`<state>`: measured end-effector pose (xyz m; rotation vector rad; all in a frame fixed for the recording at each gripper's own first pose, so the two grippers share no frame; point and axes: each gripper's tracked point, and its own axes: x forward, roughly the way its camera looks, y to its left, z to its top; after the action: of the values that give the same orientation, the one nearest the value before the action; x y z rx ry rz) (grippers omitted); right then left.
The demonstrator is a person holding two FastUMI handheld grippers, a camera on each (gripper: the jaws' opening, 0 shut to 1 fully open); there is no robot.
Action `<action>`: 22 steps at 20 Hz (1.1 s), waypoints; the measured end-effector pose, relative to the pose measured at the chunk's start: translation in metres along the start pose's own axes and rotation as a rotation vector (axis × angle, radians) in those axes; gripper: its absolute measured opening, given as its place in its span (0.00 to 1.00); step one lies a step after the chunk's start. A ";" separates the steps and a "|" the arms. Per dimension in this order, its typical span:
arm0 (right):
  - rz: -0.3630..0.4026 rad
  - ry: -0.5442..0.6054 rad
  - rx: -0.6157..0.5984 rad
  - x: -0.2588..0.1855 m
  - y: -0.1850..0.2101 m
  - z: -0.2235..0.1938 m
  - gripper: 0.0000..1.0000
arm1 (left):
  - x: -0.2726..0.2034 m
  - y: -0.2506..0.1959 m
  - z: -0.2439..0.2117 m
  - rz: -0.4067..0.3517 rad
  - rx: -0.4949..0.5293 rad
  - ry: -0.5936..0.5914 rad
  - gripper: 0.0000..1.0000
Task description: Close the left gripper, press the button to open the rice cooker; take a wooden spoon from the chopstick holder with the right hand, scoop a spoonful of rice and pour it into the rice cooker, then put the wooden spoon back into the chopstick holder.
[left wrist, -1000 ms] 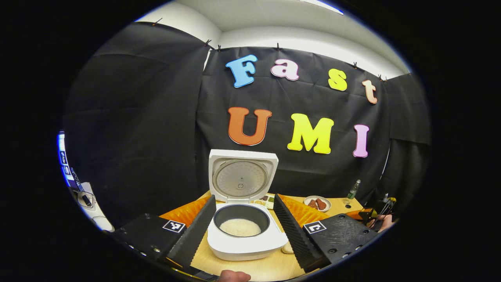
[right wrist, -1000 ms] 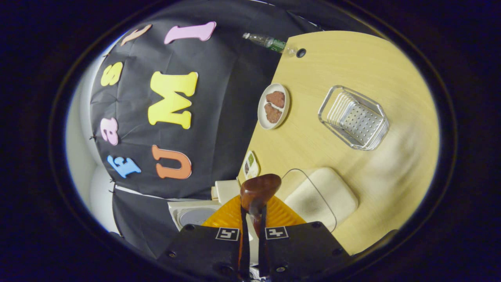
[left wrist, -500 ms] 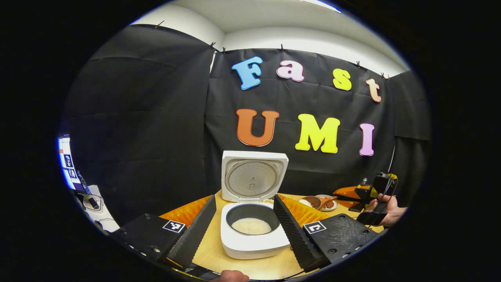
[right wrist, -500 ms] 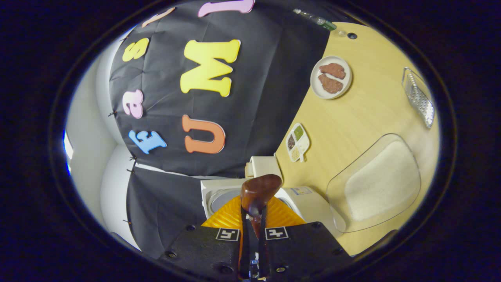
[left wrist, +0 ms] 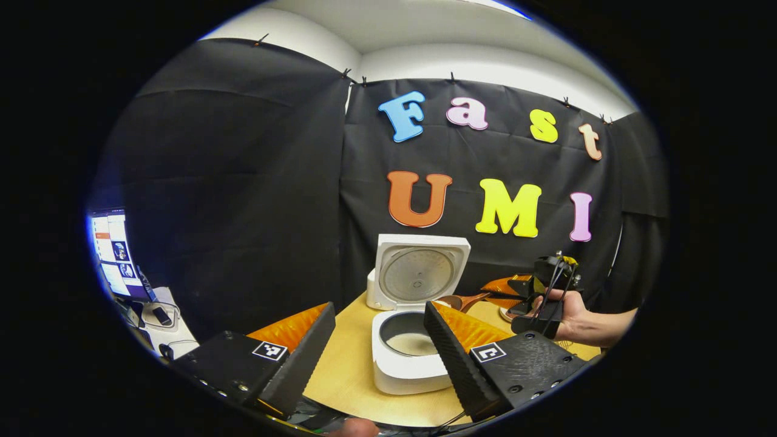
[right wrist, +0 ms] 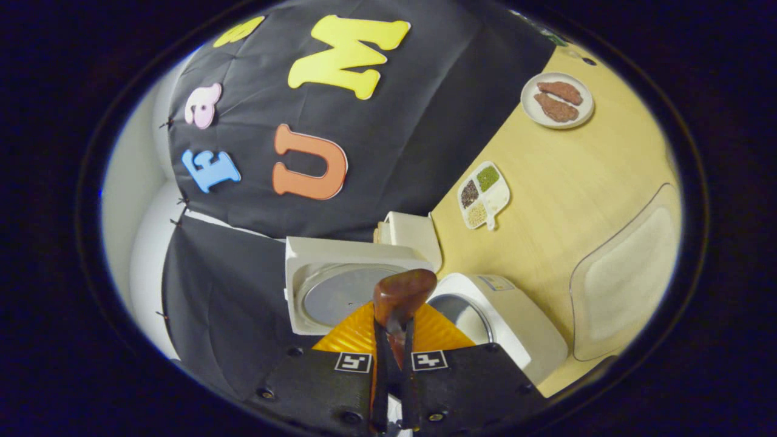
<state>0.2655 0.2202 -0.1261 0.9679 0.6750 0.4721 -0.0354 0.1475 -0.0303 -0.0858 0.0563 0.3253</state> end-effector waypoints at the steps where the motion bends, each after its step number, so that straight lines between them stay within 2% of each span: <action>1: -0.021 -0.008 -0.041 0.002 0.000 0.000 0.11 | -0.001 0.003 0.000 0.008 -0.007 0.001 0.94; 4: -0.066 -0.013 -0.160 0.011 0.003 -0.003 0.08 | -0.005 0.009 -0.002 0.024 -0.020 -0.001 0.94; 7: -0.096 -0.011 -0.265 0.018 0.006 -0.007 0.11 | -0.007 0.015 -0.003 0.039 -0.030 -0.003 0.94; 12: -0.120 -0.009 -0.455 0.032 0.020 -0.015 0.13 | -0.014 0.022 -0.004 0.066 -0.039 -0.008 0.94; 16: -0.148 -0.016 -0.638 0.039 0.030 -0.017 0.08 | -0.017 0.028 -0.003 0.091 -0.049 -0.011 0.94; 17: -0.150 -0.016 -0.676 0.040 0.034 -0.018 0.11 | -0.017 0.029 -0.005 0.095 -0.053 -0.011 0.94; 20: -0.151 -0.022 -0.790 0.041 0.043 -0.022 0.11 | -0.018 0.030 -0.005 0.102 -0.057 -0.010 0.94; 21: -0.152 -0.025 -0.834 0.042 0.046 -0.024 0.08 | -0.018 0.029 -0.005 0.104 -0.057 -0.013 0.94; 22: -0.149 -0.027 -0.878 0.042 0.051 -0.026 0.11 | -0.018 0.029 -0.005 0.103 -0.059 -0.013 0.94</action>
<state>0.2731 0.2873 -0.1053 0.0950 0.4350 0.5491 -0.0614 0.1684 -0.0361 -0.1391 0.0379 0.4309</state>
